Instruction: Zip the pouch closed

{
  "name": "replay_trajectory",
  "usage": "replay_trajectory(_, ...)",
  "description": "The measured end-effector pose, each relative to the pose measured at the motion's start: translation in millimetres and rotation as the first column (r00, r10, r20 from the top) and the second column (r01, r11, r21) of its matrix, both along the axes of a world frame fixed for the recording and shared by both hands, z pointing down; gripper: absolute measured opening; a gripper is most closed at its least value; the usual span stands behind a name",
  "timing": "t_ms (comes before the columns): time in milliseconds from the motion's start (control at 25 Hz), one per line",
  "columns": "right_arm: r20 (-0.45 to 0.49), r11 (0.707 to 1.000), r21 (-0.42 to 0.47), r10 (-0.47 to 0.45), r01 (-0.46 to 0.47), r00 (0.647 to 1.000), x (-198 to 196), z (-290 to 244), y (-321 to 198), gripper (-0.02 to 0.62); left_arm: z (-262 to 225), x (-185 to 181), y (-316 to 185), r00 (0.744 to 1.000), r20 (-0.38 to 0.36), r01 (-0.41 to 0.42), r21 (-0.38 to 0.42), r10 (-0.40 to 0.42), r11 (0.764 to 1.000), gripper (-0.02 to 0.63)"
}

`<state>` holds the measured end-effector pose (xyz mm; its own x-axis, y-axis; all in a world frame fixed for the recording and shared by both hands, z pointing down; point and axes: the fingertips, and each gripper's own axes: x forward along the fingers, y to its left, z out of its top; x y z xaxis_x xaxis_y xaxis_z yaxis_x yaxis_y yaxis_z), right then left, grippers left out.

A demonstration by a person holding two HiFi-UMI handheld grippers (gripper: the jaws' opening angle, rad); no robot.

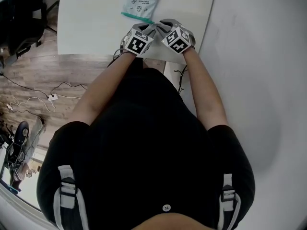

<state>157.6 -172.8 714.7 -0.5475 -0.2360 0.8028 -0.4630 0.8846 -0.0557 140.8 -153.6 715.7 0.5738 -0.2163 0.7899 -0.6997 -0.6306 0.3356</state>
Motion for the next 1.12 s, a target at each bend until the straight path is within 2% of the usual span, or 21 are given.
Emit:
replay_trajectory(320, -0.010, 0.999, -0.026, -0.030, 0.029, 1.000, -6.0, 12.4, 3.6, 0.090, 10.9, -1.2, -2.5, 0.999, 0.009, 0.031, -0.028, -0.031, 0.999, 0.140)
replay_trajectory(440, -0.016, 0.999, -0.018, -0.027, 0.027, 0.999, -3.3, 11.0, 2.1, 0.066, 10.9, 0.8, -3.3, 0.999, 0.009, 0.039, -0.035, -0.039, 0.999, 0.136)
replay_trajectory(520, -0.018, 1.000, -0.011, -0.027, 0.027, 0.999, -4.2, 9.9, 1.4, 0.024, 11.7, -1.0, -2.6, 0.999, 0.012, 0.047, -0.047, -0.046, 0.998, 0.133)
replay_trajectory(840, 0.037, 0.999, -0.021, -0.028, 0.029, 0.999, -12.2, -1.3, 5.7, 0.012, 16.7, -5.7, -4.9, 0.997, 0.031, 0.072, -0.051, -0.070, 0.996, 0.110)
replay_trajectory(920, 0.042, 0.999, -0.024, -0.032, 0.033, 0.999, -12.9, -2.5, 8.7, 0.012, 17.4, -6.2, -6.2, 0.997, 0.034, 0.076, -0.045, -0.075, 0.996, 0.090)
replay_trajectory(1000, 0.042, 0.999, -0.025, -0.032, 0.033, 0.999, -13.2, -3.6, 10.0, 0.012, 15.5, -8.1, -8.7, 0.996, 0.039, 0.082, -0.035, -0.080, 0.996, 0.031)
replay_trajectory(1120, 0.037, 0.999, -0.021, -0.033, 0.034, 0.999, -13.0, -3.6, 9.2, 0.012, 13.6, -7.0, -8.2, 0.996, 0.047, 0.074, -0.033, -0.072, 0.997, 0.014)
